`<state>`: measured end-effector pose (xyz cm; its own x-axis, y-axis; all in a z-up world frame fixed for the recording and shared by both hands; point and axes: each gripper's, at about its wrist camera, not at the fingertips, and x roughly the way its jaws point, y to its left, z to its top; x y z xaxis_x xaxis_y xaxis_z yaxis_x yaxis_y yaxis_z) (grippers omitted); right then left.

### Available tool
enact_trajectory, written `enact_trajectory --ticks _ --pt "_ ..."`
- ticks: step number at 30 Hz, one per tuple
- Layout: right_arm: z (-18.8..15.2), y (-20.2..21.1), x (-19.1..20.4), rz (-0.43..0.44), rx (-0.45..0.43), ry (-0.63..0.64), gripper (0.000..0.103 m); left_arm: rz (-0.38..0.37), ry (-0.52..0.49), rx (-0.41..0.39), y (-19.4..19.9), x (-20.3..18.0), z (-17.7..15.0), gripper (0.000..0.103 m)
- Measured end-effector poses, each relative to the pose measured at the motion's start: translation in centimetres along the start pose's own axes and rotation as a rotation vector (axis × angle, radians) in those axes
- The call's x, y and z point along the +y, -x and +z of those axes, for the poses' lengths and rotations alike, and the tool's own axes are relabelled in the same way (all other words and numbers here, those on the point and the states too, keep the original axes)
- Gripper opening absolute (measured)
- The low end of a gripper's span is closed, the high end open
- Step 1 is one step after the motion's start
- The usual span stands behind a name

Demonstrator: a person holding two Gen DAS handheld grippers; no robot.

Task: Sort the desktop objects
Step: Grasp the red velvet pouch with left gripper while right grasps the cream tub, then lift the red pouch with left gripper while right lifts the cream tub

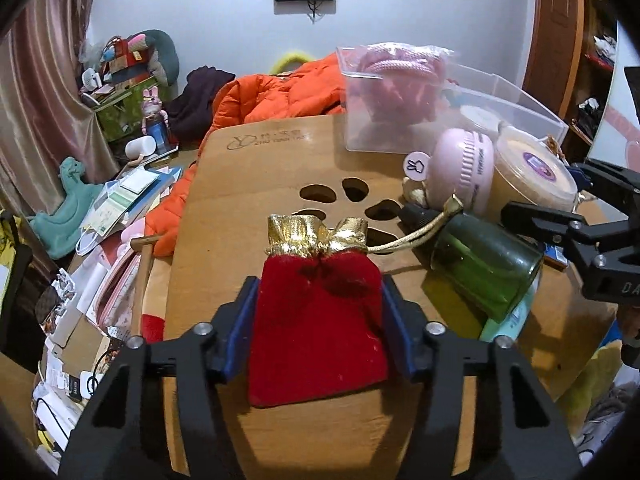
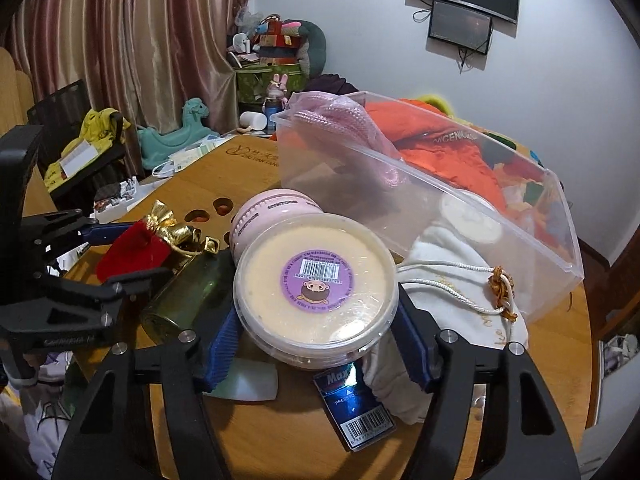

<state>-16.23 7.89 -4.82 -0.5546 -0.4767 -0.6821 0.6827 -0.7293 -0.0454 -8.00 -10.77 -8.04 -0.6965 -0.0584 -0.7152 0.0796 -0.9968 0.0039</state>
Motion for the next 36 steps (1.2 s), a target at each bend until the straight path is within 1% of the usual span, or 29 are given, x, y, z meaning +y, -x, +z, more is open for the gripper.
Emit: enact_trajectory --ticks 2,4,5,7,8,10,12,15,18,24,28,36 --pt "0.2 0.2 -0.4 0.024 0.000 -0.026 0.064 -0.003 0.010 -0.007 0.2 0.2 0.2 0.050" --pt "0.3 0.6 -0.7 0.042 -0.004 -0.042 0.064 0.000 0.015 -0.017 0.5 0.3 0.2 0.043" --pt "0.3 0.8 -0.8 0.044 -0.009 -0.043 0.060 0.003 0.018 -0.023 0.6 0.3 0.3 0.041" --pt "0.3 1.4 -0.7 0.046 -0.019 -0.039 0.060 -0.004 0.032 -0.034 0.9 0.5 0.5 0.034" --pt "0.3 1.8 -0.6 0.042 -0.029 -0.035 0.060 -0.009 0.038 -0.037 0.9 0.5 0.6 0.033" --pt "0.2 2.3 -0.4 0.035 -0.039 -0.022 0.060 -0.014 0.049 -0.043 1.0 0.6 0.8 0.026" --pt "0.1 2.7 -0.3 0.029 -0.048 -0.018 0.060 -0.018 0.055 -0.050 1.3 0.6 1.0 0.024" --pt "0.3 3.3 -0.6 0.035 -0.056 -0.027 0.060 -0.022 0.060 -0.061 1.6 0.5 1.2 0.022" --pt "0.5 3.8 -0.8 0.029 -0.065 -0.033 0.060 -0.024 0.066 -0.073 2.0 0.4 1.5 0.022" --pt "0.4 4.7 -1.6 0.027 -0.071 -0.054 0.060 -0.056 0.086 -0.102 3.2 0.4 2.0 0.022" --pt "0.3 5.1 -1.9 0.022 -0.074 -0.064 0.060 -0.059 0.088 -0.110 3.4 0.0 2.0 0.022" --pt "0.0 5.7 -2.0 0.024 -0.080 -0.063 0.060 -0.062 0.096 -0.080 2.6 -0.5 1.3 0.022"
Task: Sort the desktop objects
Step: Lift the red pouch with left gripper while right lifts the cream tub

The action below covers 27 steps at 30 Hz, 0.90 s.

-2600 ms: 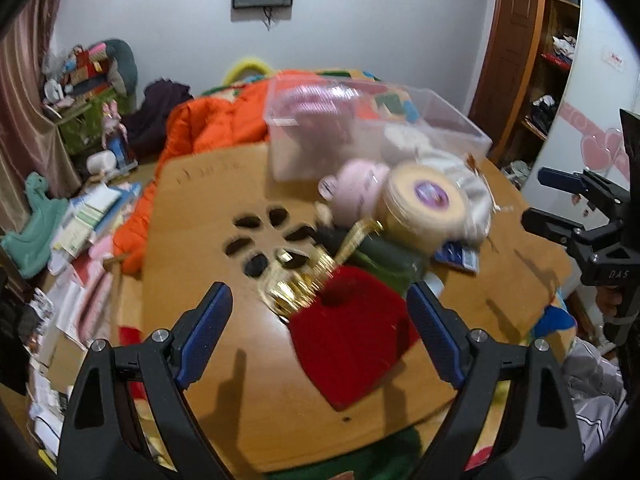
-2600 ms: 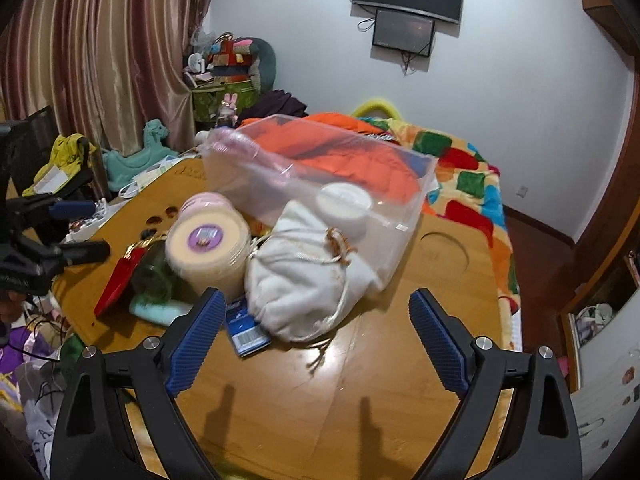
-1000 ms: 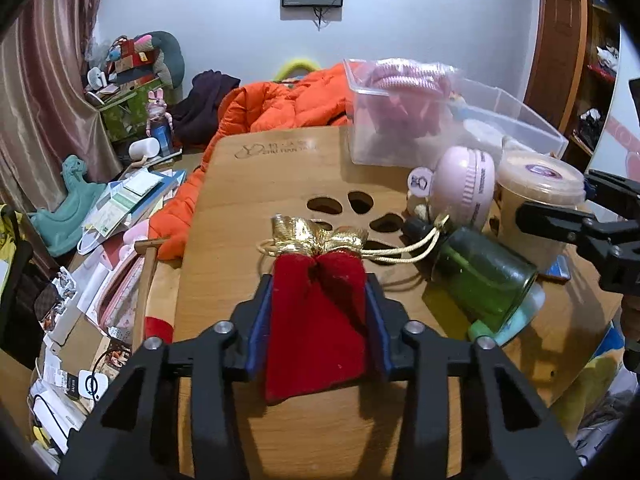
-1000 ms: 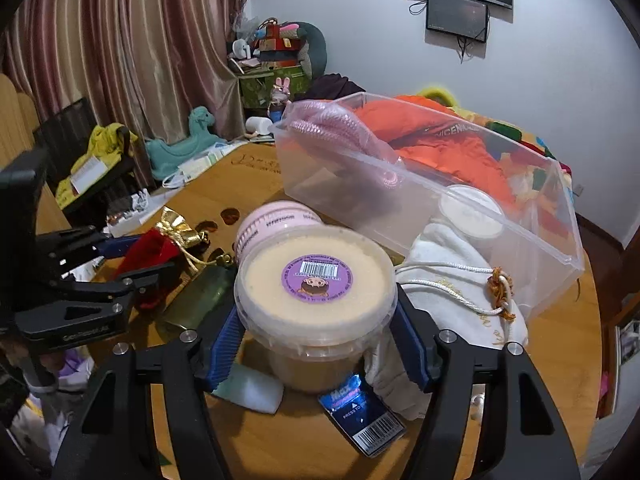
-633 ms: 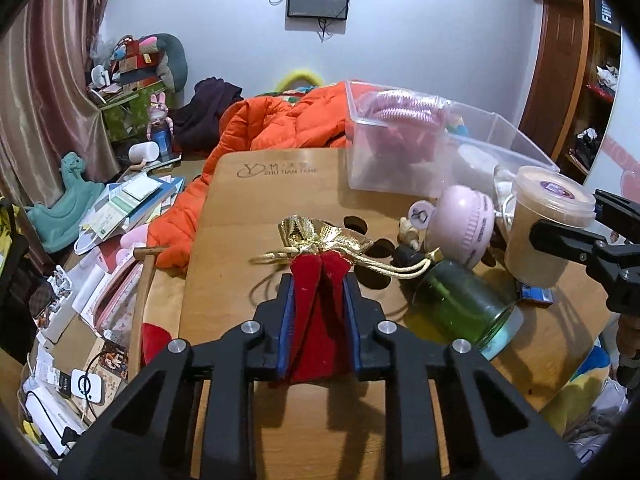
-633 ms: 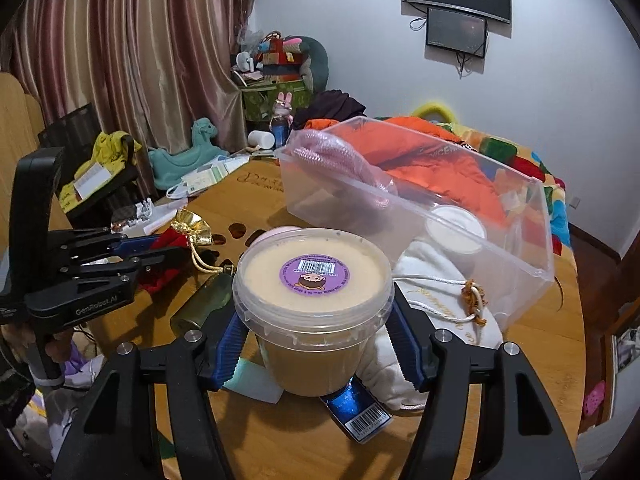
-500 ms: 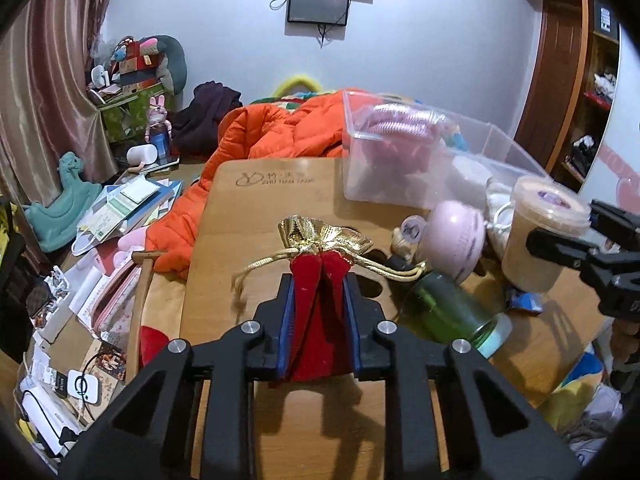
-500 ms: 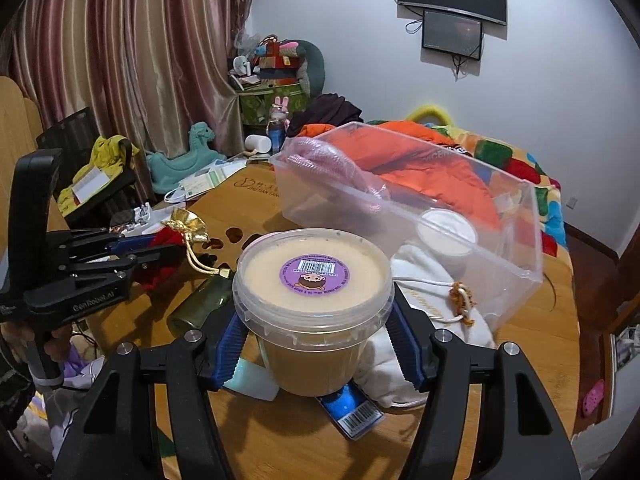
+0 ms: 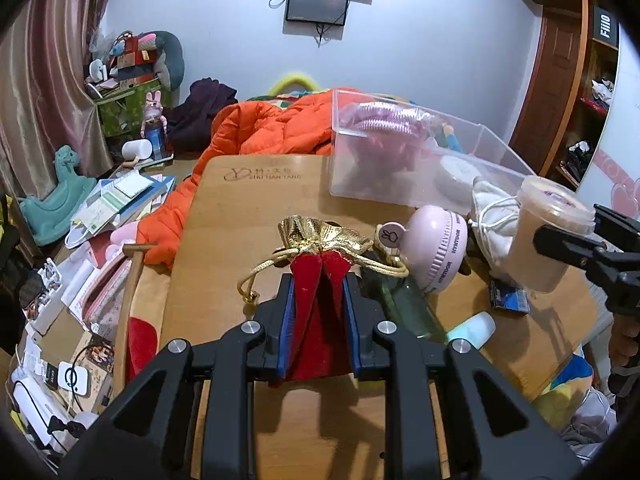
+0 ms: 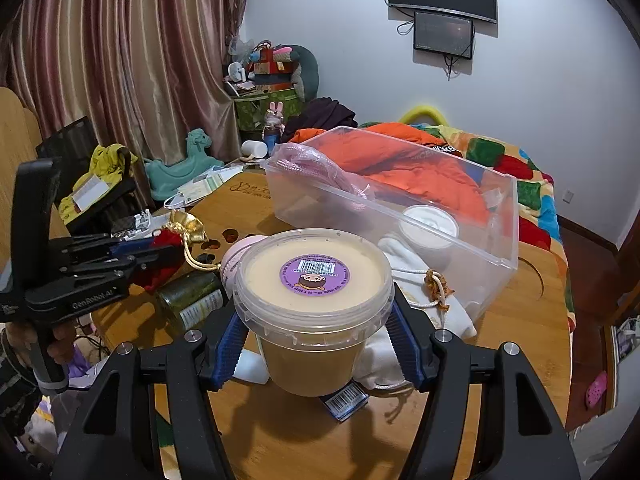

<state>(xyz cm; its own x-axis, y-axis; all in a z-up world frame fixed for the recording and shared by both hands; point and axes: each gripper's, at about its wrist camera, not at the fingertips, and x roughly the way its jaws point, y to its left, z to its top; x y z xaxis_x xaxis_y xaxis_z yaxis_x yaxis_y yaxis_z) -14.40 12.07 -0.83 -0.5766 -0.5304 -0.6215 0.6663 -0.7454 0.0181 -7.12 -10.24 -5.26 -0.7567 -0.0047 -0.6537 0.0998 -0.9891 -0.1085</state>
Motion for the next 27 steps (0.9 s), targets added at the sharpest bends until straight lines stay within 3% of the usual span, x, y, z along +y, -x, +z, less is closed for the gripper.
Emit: enact_trajectory --ticks 17,22,27 --pt "-0.2 0.5 -0.9 -0.001 -0.010 -0.025 0.060 -0.025 -0.017 -0.054 1.0 -1.3 1.9 0.022" --pt "-0.5 0.4 -1.3 0.008 0.003 -0.040 0.060 -0.004 -0.009 -0.035 0.0 -1.3 0.8 0.022" --pt "-0.6 -0.1 -0.8 0.010 0.018 -0.031 0.060 -0.036 0.023 -0.024 0.0 -1.0 0.1 0.022"
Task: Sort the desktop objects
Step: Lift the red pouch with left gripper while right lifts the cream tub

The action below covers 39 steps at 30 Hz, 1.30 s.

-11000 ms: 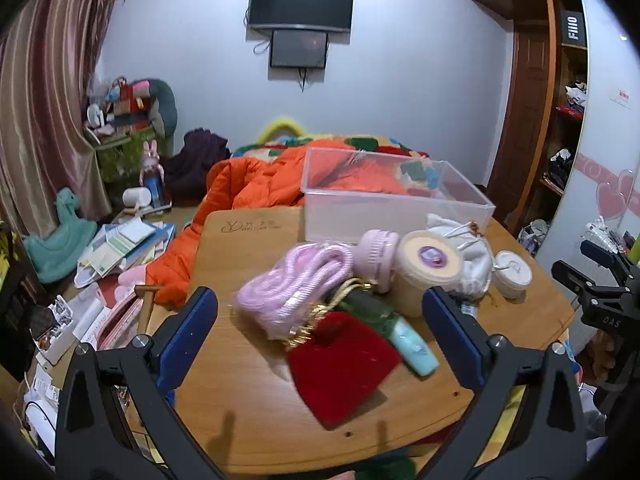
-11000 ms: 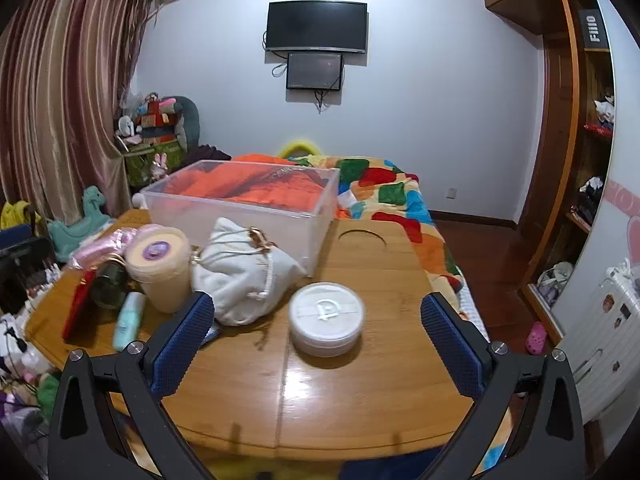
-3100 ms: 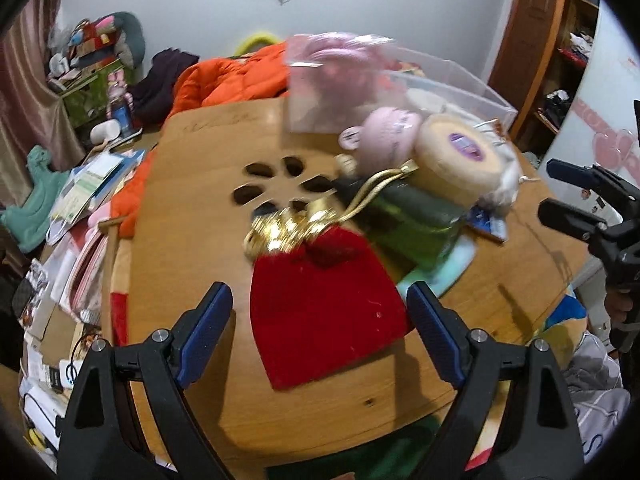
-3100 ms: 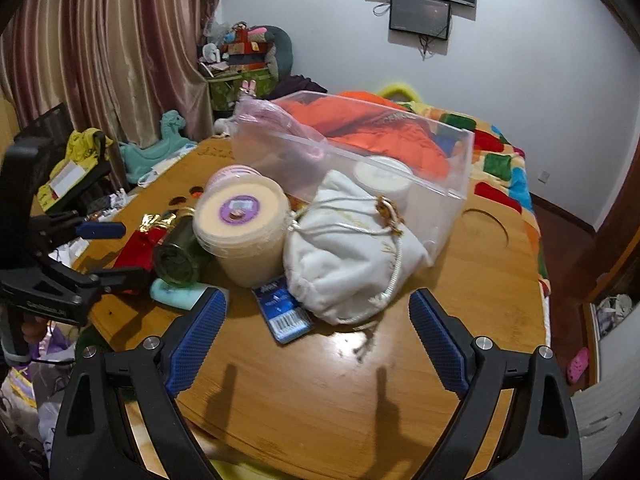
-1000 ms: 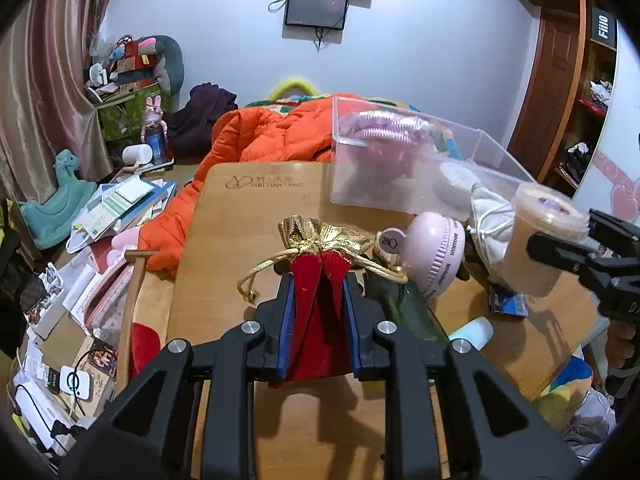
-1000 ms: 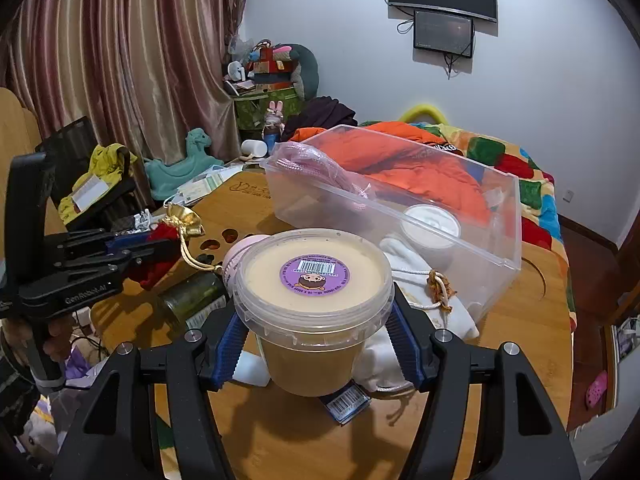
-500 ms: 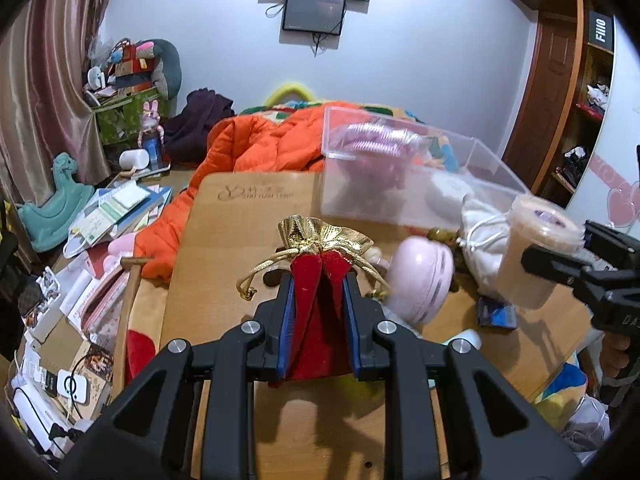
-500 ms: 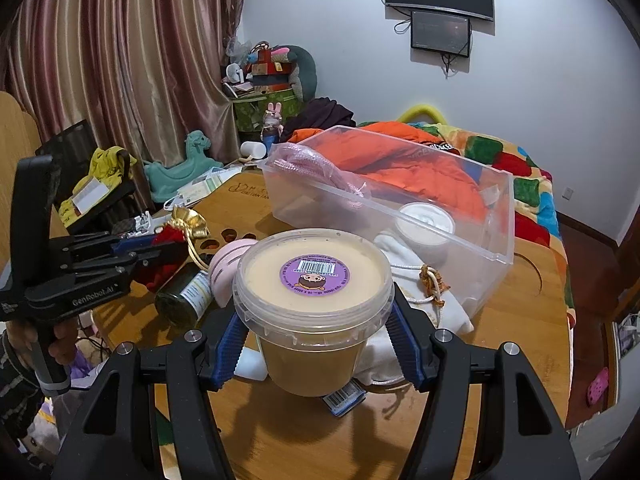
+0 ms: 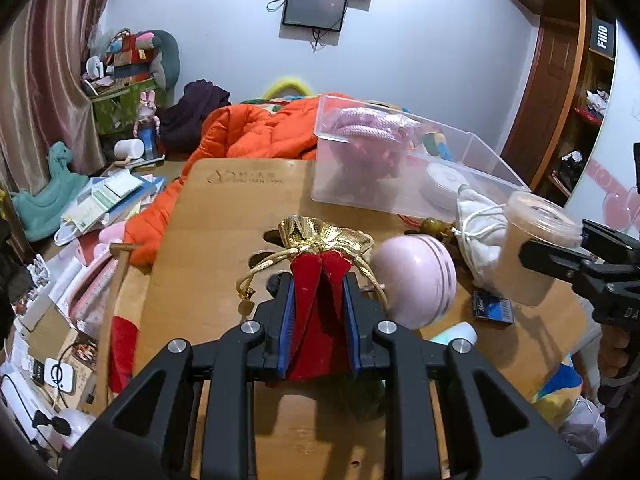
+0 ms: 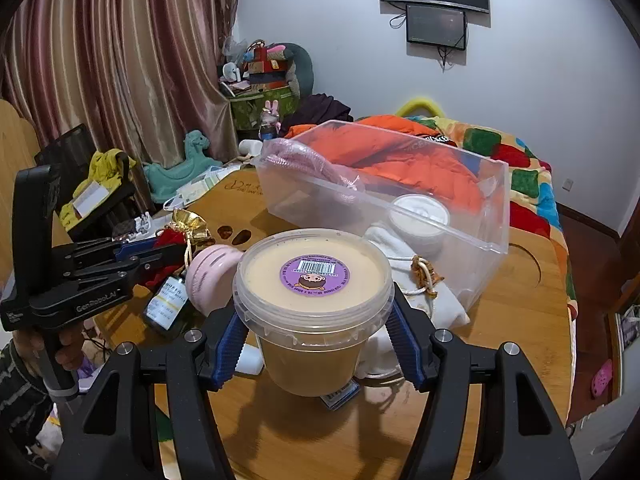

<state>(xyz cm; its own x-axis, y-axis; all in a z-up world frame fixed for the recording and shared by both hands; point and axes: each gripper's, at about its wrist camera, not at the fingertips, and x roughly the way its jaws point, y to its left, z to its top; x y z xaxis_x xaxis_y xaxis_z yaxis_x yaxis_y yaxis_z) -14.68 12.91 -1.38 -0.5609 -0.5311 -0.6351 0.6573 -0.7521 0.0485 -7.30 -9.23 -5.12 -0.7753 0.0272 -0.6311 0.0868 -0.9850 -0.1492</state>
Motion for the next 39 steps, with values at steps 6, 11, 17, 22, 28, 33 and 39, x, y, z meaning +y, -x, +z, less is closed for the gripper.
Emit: enact_trajectory --ticks 6,11,17,22,28,33,39 --pt "0.1 -0.4 0.2 0.011 0.000 -0.001 0.060 -0.028 0.004 0.022 -0.8 -1.0 -0.3 0.022" --pt "-0.1 -0.4 0.0 0.004 0.006 0.006 0.060 -0.015 -0.022 0.032 -2.0 -2.3 -0.5 0.022" --pt "-0.2 -0.2 -0.6 0.006 0.008 -0.008 0.060 -0.010 -0.010 0.015 -1.9 -2.2 0.2 0.022" --pt "-0.3 -0.2 -0.4 0.008 0.005 -0.007 0.061 -0.001 -0.008 -0.001 -1.2 -1.9 0.6 0.022" --pt "-0.2 -0.1 -0.4 0.012 0.005 -0.009 0.061 0.006 0.002 -0.020 -0.4 -1.4 0.8 0.022" --pt "-0.2 -0.1 -0.3 0.015 0.005 -0.015 0.061 0.014 -0.006 -0.037 0.0 -1.3 1.2 0.022" --pt "-0.2 0.0 -0.3 0.015 0.005 -0.016 0.061 0.014 0.017 -0.032 -0.1 -0.7 1.2 0.022"
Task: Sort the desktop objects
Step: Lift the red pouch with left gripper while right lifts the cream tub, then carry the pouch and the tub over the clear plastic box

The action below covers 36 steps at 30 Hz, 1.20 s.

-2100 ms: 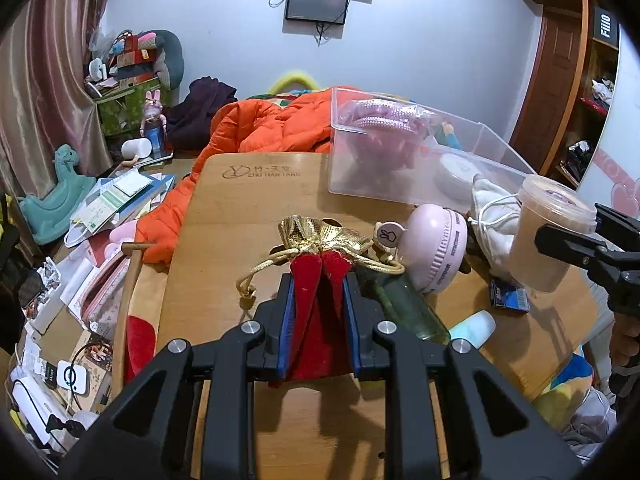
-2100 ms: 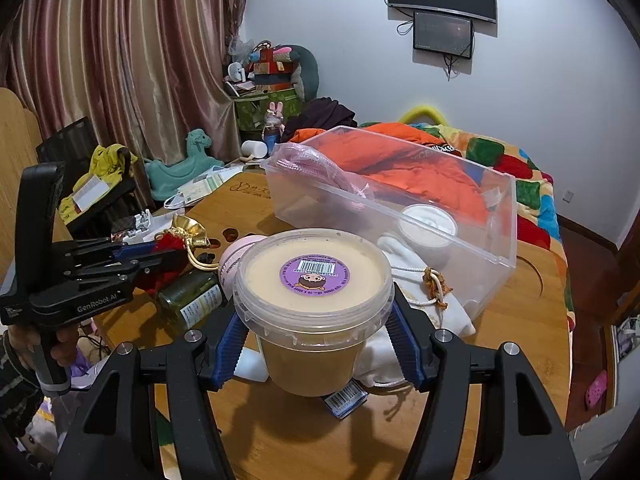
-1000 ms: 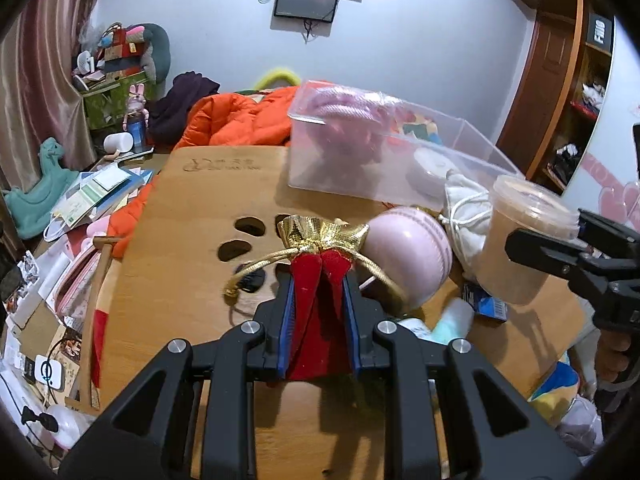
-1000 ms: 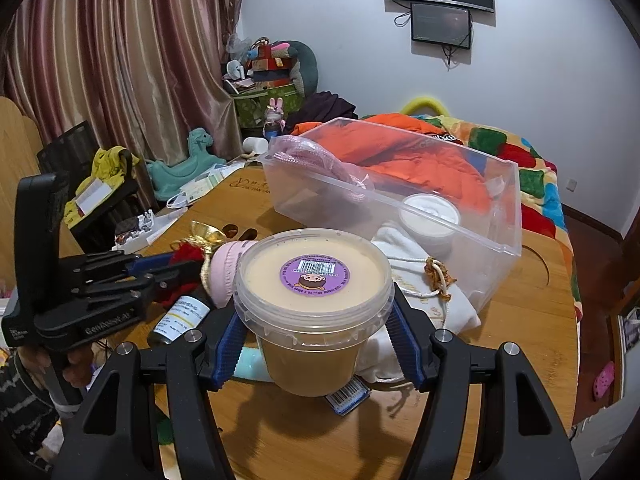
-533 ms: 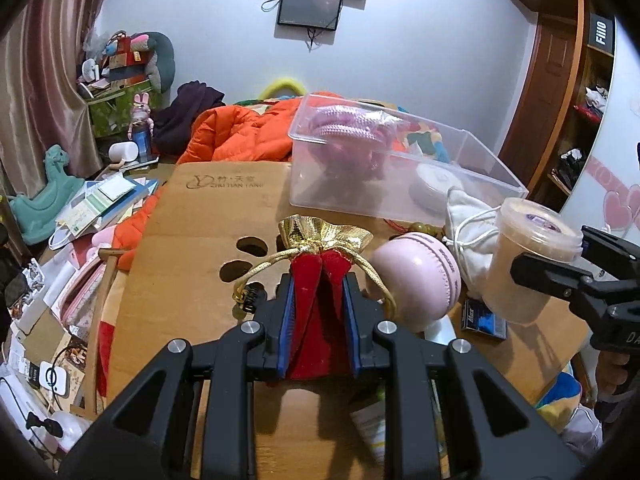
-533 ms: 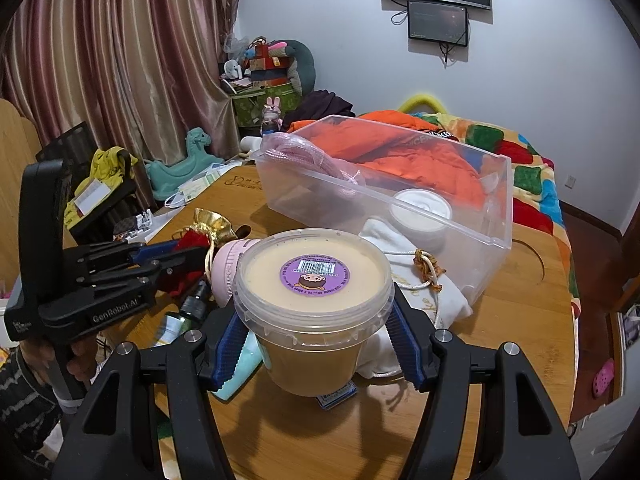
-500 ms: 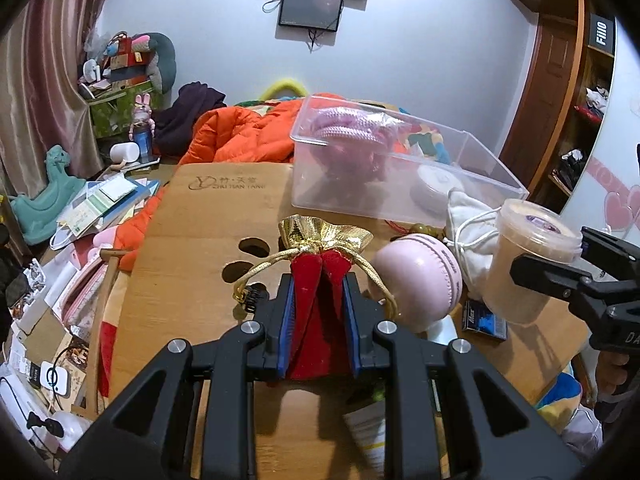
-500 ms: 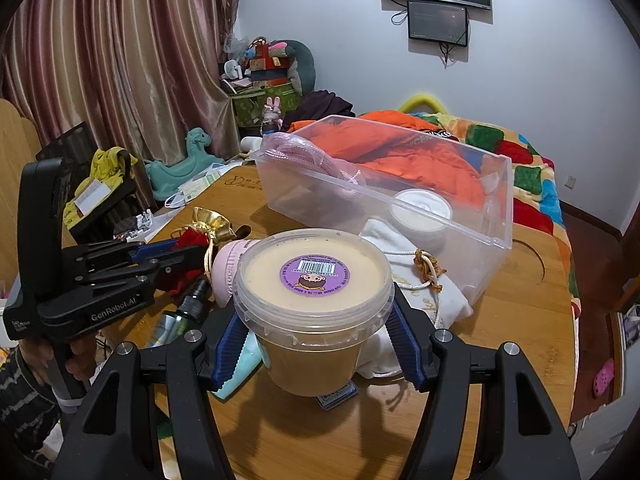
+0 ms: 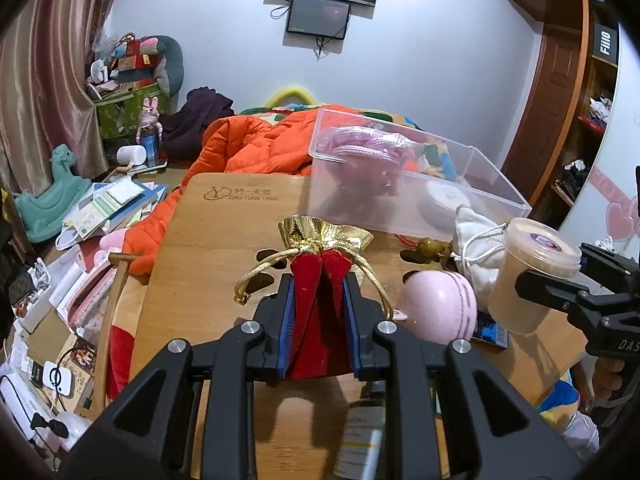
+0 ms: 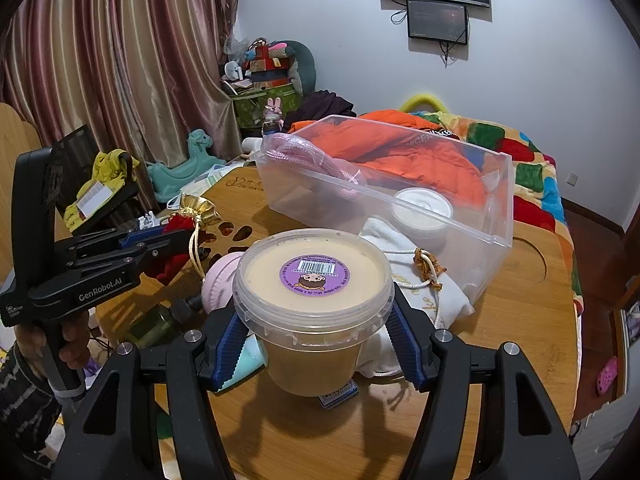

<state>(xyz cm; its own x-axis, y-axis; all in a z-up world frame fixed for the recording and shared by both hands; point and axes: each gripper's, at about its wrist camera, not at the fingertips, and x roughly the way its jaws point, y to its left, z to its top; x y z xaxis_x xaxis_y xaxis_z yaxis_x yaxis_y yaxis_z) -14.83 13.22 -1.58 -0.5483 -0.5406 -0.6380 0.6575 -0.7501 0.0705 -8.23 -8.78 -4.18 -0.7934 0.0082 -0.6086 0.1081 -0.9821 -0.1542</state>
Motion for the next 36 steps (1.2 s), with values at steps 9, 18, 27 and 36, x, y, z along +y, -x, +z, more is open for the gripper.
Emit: enact_trajectory --ticks 9,18,27,36 --pt "0.3 0.6 -0.5 -0.001 -0.017 -0.011 0.060 -0.020 -0.031 -0.026 1.1 -0.9 1.1 0.022" --pt "0.4 0.9 -1.2 -0.011 -0.022 -0.019 0.060 -0.029 -0.069 -0.049 0.9 -2.2 1.8 0.022" --pt "0.4 1.1 -1.6 -0.022 -0.016 -0.021 0.061 -0.013 -0.059 -0.026 -0.8 -2.1 1.0 0.022" --pt "1.4 2.0 -2.6 -0.027 -0.046 -0.026 0.060 -0.057 -0.107 -0.067 0.7 -3.6 3.7 0.022"
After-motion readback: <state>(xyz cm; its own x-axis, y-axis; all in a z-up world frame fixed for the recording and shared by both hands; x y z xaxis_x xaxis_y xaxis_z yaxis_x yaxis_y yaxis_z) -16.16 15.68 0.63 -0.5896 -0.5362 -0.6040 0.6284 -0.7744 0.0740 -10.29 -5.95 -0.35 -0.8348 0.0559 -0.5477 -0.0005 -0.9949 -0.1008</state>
